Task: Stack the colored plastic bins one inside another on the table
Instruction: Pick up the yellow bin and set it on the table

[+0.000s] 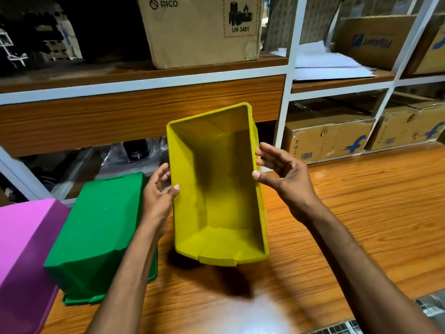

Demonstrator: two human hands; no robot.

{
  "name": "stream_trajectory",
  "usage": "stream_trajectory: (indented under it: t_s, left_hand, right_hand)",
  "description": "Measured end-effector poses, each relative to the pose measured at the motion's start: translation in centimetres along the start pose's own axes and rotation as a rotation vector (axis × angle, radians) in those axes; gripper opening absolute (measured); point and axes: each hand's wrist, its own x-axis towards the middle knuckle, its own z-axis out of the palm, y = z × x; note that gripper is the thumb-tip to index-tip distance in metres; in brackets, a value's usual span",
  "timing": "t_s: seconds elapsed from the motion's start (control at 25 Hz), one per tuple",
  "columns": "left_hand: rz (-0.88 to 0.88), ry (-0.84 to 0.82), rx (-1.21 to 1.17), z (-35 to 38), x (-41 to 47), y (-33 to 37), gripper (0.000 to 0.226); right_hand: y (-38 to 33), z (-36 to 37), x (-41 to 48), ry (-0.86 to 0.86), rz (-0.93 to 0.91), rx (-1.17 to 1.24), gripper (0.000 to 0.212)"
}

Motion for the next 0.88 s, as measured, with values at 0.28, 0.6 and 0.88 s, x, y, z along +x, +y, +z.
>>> stream_trajectory:
  t_s: [0.28, 0.6, 0.88]
  left_hand:
    - [-0.333, -0.045, -0.32, 1.5, -1.6, -0.8, 0.051]
    - [-0.303, -0.236, -0.19, 2.3, -4.9, 1.6, 0.058]
    - [-0.108, -0.229, 0.182, 4.2, -8.6, 4.1, 0.08]
  right_hand:
    - [-2.2, -0.4, -2.2, -0.017, 0.157, -0.022, 0.055]
    - [-2.2, -4.9, -2.9, -0.155, 0.317, 0.054, 0.088]
    - [0.9, -8.8, -3.5, -0.07, 0.27, -0.144, 0.09]
